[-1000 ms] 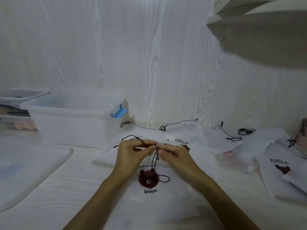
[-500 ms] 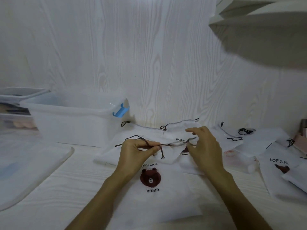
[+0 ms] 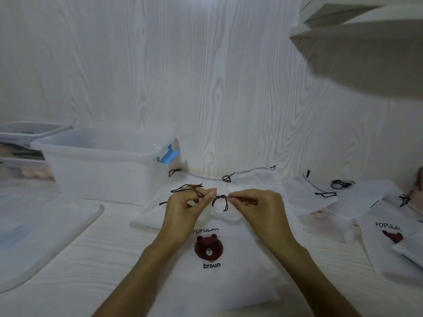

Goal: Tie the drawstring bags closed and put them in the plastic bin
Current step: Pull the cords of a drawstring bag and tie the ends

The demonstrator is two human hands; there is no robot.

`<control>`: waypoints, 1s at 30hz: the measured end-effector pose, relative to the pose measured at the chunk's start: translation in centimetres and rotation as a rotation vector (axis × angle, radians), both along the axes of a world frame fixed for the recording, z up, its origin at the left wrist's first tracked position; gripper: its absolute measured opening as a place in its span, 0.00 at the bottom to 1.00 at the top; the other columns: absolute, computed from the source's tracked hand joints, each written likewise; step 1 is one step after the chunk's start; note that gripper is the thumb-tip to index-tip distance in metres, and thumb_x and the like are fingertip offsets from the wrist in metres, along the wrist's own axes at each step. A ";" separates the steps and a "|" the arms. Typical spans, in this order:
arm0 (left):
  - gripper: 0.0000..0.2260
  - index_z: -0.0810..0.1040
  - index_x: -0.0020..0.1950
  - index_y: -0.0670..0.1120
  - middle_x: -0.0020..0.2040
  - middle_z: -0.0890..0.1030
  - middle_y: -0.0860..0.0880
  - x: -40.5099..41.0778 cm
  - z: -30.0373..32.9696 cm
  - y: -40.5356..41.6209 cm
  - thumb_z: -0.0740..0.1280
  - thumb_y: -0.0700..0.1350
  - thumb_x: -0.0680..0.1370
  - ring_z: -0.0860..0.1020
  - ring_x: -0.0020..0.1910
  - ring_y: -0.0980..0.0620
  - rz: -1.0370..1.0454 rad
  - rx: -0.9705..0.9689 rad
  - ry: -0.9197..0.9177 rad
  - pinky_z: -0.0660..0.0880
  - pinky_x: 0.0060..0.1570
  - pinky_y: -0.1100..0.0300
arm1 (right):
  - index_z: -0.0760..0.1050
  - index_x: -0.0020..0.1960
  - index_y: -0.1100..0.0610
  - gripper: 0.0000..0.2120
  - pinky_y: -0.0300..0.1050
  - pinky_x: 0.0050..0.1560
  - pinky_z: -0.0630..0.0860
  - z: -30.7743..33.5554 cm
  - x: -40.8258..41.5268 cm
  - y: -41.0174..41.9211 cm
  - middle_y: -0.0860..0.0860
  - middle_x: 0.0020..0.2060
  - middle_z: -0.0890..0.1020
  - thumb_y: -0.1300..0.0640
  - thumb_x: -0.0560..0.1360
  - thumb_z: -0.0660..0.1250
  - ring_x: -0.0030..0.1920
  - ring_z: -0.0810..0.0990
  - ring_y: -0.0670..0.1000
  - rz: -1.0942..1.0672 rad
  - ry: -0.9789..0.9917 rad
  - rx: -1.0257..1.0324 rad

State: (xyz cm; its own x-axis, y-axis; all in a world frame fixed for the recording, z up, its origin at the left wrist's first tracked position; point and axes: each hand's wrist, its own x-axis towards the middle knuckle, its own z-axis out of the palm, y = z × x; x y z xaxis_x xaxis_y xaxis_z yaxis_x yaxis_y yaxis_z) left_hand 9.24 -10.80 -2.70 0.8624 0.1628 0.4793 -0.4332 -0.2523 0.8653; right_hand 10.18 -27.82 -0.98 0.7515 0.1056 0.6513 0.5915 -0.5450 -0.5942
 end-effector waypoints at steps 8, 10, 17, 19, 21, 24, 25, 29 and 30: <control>0.13 0.83 0.39 0.46 0.30 0.82 0.55 -0.2 1.2 0.4 0.65 0.49 0.78 0.75 0.27 0.63 0.081 -0.357 0.191 0.73 0.29 0.71 | 0.84 0.47 0.55 0.07 0.28 0.41 0.74 0.3 0.3 -1.4 0.41 0.37 0.83 0.61 0.70 0.73 0.38 0.80 0.42 0.020 -0.051 0.124; 0.13 0.82 0.42 0.44 0.30 0.82 0.55 -0.2 1.3 0.5 0.65 0.51 0.78 0.75 0.27 0.63 0.039 -0.559 0.299 0.74 0.30 0.71 | 0.84 0.47 0.54 0.07 0.29 0.40 0.74 0.6 0.1 -1.5 0.41 0.36 0.82 0.62 0.70 0.74 0.38 0.79 0.42 0.028 -0.116 0.103; 0.10 0.80 0.44 0.44 0.30 0.81 0.54 -0.2 1.5 0.6 0.67 0.50 0.76 0.78 0.25 0.62 -0.192 -1.285 0.497 0.77 0.27 0.69 | 0.83 0.52 0.50 0.12 0.29 0.33 0.67 0.2 -1.0 0.0 0.43 0.24 0.72 0.54 0.68 0.75 0.28 0.69 0.42 0.173 0.087 0.038; 0.13 0.80 0.46 0.43 0.29 0.80 0.53 0.0 1.3 0.4 0.66 0.53 0.76 0.76 0.23 0.62 -0.263 -1.329 0.530 0.76 0.26 0.69 | 0.83 0.52 0.49 0.15 0.31 0.34 0.69 -0.2 -0.8 0.6 0.44 0.24 0.73 0.48 0.66 0.75 0.27 0.70 0.43 0.127 0.068 -0.018; 0.19 0.80 0.49 0.43 0.29 0.78 0.53 0.0 1.1 0.2 0.64 0.58 0.75 0.76 0.24 0.61 -0.311 -1.273 0.544 0.77 0.28 0.68 | 0.84 0.49 0.51 0.11 0.32 0.36 0.73 -0.2 -0.7 0.9 0.41 0.29 0.81 0.50 0.68 0.74 0.28 0.75 0.41 0.092 0.022 -0.018; 0.19 0.80 0.53 0.46 0.39 0.78 0.52 -0.2 0.9 -0.7 0.63 0.60 0.76 0.78 0.35 0.59 -0.194 -0.946 0.471 0.79 0.36 0.65 | 0.85 0.46 0.56 0.06 0.26 0.33 0.69 0.0 -0.7 0.8 0.39 0.30 0.82 0.57 0.69 0.74 0.28 0.76 0.36 0.072 -0.018 0.034; 0.17 0.79 0.54 0.47 0.45 0.79 0.52 -0.3 0.7 -1.1 0.63 0.59 0.76 0.79 0.42 0.58 -0.125 -0.797 0.419 0.78 0.38 0.64 | 0.85 0.45 0.57 0.05 0.25 0.32 0.67 0.1 -0.7 0.7 0.36 0.26 0.79 0.58 0.70 0.74 0.27 0.75 0.36 0.066 -0.019 0.051; 0.20 0.72 0.67 0.53 0.54 0.78 0.54 -0.6 -0.1 -2.0 0.67 0.52 0.76 0.79 0.49 0.60 -0.041 -0.252 0.174 0.76 0.39 0.69 | 0.84 0.43 0.54 0.02 0.29 0.28 0.61 0.6 -0.6 0.6 0.40 0.20 0.72 0.57 0.71 0.73 0.23 0.67 0.42 0.028 0.027 0.139; 0.23 0.69 0.69 0.56 0.54 0.77 0.55 -0.5 -0.5 -2.1 0.68 0.51 0.75 0.78 0.49 0.61 -0.032 -0.119 0.122 0.75 0.40 0.70 | 0.84 0.43 0.53 0.02 0.30 0.27 0.61 0.5 -0.6 0.6 0.42 0.19 0.72 0.56 0.71 0.73 0.23 0.65 0.43 0.025 0.045 0.164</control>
State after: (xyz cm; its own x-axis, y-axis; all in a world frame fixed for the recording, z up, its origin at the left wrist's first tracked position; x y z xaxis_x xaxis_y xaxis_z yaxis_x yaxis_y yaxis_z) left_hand 8.72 -12.92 -3.18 0.9186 0.1839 0.3499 -0.3295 -0.1327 0.9348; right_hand 9.59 -27.26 -0.46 0.7789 0.0193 0.6269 0.5742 -0.4238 -0.7004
